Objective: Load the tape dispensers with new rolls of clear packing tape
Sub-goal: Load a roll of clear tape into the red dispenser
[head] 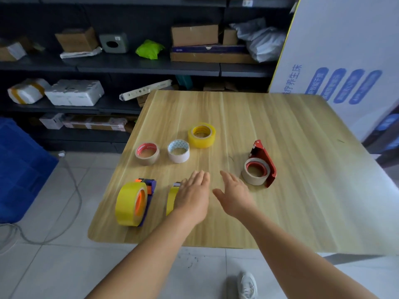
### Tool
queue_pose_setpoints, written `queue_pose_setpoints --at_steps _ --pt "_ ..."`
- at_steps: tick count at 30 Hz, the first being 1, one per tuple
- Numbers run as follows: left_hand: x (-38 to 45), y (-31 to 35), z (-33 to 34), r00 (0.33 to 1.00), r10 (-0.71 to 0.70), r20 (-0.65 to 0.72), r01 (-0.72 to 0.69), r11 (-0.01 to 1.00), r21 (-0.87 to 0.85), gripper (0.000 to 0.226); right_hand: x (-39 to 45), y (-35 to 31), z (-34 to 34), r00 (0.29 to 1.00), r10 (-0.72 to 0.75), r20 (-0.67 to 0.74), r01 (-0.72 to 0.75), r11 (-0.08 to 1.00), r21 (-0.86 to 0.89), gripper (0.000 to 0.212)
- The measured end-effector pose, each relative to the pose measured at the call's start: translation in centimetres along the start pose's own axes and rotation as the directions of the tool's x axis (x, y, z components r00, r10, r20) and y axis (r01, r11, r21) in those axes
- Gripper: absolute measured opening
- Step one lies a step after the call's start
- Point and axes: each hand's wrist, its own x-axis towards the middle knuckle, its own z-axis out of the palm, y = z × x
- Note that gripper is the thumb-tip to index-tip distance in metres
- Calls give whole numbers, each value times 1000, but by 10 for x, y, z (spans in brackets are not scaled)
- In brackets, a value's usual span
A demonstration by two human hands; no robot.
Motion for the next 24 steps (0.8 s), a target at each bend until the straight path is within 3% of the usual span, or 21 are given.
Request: queue_pose_setpoints --at_steps 5,9,16,21,24 --pt "42 51 16 998 19 61 -20 1000 15 72 27 62 -28 1000 -18 18 20 995 -96 64" --pt "76 95 23 987 41 157 -44 999 14 64 53 105 -55 995 -100 2 99 980 -171 48" --pt "116 135 43 967 20 255 -39 997 73 50 88 156 -73 971 -200 131 230 929 -290 51" --pt "127 130 48 968 -97 232 74 992 105 47 100 175 -78 961 -243 134 274 905 -324 46" --pt "137 131 43 976 -126 178 109 989 104 57 106 174 -78 963 -251 102 270 914 -301 50"
